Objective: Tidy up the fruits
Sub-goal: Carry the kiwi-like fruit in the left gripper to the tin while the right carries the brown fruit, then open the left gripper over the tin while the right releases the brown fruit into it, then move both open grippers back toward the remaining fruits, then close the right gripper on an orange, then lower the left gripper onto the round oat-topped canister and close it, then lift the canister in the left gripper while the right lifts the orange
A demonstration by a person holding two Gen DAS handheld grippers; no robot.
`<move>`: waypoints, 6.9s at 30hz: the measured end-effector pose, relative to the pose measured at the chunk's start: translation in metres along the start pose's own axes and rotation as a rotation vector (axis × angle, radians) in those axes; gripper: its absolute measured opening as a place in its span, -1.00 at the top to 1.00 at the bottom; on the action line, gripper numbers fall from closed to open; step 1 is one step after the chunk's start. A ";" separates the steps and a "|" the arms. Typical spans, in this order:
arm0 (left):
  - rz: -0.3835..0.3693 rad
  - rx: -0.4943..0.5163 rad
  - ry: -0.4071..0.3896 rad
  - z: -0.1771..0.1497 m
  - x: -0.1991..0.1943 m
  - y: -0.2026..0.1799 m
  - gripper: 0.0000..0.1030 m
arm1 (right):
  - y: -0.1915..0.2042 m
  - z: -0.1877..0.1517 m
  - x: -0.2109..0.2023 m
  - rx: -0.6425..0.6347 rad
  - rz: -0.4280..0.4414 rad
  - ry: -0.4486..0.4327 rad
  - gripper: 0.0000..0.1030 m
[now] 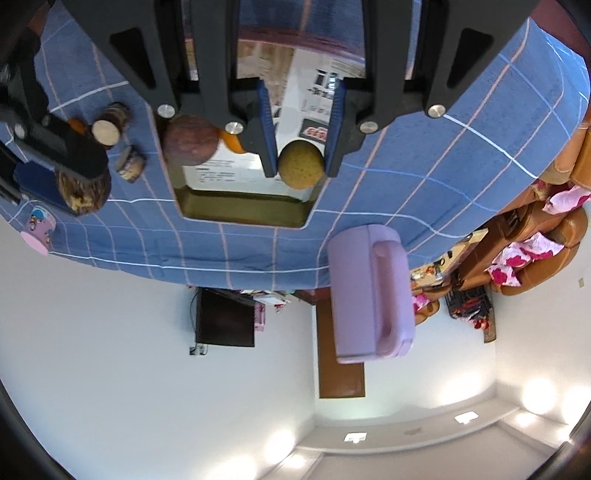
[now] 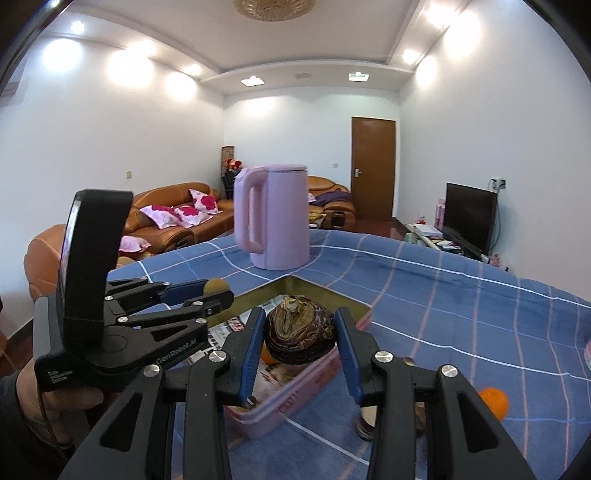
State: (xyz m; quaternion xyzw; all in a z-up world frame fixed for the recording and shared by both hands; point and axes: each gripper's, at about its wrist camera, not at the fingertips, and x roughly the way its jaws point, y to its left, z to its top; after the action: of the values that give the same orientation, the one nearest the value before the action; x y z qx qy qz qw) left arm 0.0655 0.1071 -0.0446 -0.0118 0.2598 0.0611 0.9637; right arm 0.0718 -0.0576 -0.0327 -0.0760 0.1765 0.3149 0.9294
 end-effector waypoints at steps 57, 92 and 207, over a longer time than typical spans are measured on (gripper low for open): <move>-0.147 0.133 0.051 -0.009 -0.013 -0.096 -0.27 | -0.104 -0.055 -0.036 0.153 -0.317 0.220 -0.21; -0.226 0.237 0.107 -0.022 -0.004 -0.148 -0.28 | -0.129 -0.065 -0.019 0.235 -0.289 0.333 0.31; -0.184 0.101 -0.078 -0.016 -0.025 -0.132 0.29 | -0.111 -0.055 -0.084 0.166 -0.298 -0.031 0.31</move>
State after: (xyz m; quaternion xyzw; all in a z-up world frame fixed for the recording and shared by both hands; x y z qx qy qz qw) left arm 0.0527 -0.0274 -0.0474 0.0153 0.2229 -0.0403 0.9739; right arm 0.0619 -0.2059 -0.0489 -0.0195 0.1743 0.1589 0.9716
